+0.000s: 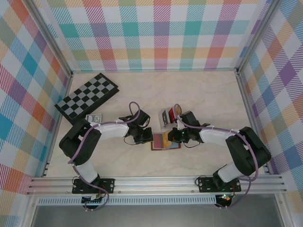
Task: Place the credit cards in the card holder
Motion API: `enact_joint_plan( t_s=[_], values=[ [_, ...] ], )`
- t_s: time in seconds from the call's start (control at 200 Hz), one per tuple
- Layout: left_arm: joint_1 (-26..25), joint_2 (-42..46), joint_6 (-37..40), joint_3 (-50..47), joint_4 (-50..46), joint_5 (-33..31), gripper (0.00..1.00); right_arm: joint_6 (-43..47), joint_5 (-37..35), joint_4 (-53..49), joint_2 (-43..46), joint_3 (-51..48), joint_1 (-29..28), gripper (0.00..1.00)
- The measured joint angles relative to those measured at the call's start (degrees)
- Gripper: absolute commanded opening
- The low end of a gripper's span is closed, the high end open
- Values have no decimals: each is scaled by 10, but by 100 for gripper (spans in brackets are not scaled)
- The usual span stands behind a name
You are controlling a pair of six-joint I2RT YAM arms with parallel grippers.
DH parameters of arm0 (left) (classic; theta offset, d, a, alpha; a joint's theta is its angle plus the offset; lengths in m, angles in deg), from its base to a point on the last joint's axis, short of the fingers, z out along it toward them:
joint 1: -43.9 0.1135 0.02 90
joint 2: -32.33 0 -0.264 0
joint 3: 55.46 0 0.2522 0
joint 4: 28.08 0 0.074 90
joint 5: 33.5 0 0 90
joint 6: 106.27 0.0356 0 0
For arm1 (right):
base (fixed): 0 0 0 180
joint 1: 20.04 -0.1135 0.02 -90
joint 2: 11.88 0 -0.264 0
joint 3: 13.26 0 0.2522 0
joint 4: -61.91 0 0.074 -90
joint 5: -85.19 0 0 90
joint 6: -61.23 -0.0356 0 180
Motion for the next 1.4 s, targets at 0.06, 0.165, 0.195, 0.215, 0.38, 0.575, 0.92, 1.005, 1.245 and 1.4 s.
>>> enact_joint_plan(
  t_s=[0.06, 0.165, 0.195, 0.215, 0.38, 0.575, 0.92, 1.005, 1.245, 1.4],
  values=[
    [0, 0, 0, 0, 0, 0, 8, -2, 6, 9, -4, 0, 0, 5],
    [0, 0, 0, 0, 0, 0, 8, -10, 19, 23, -7, -2, 0, 5],
    [0, 0, 0, 0, 0, 0, 8, -13, 22, 27, -9, -2, 1, 5],
    [0, 0, 0, 0, 0, 0, 8, -14, 23, 29, -10, -3, 2, 5],
    [0, -1, 0, 2, -3, 0, 8, -18, 24, 47, -9, -11, 2, 6],
    [0, -1, 0, 2, -3, 0, 8, -19, 22, 48, 2, -24, 2, 6],
    [0, -1, 0, 2, -3, 0, 7, -53, 38, 84, -8, -37, 2, 6],
    [0, -1, 0, 2, -3, 0, 7, -63, 42, 90, -11, -37, 2, 6],
    [0, -1, 0, 2, -3, 0, 7, -69, 27, 68, 1, -36, 0, 8],
    [0, -1, 0, 2, -2, 0, 7, -60, 20, 45, 15, -36, -2, 9]
  ],
)
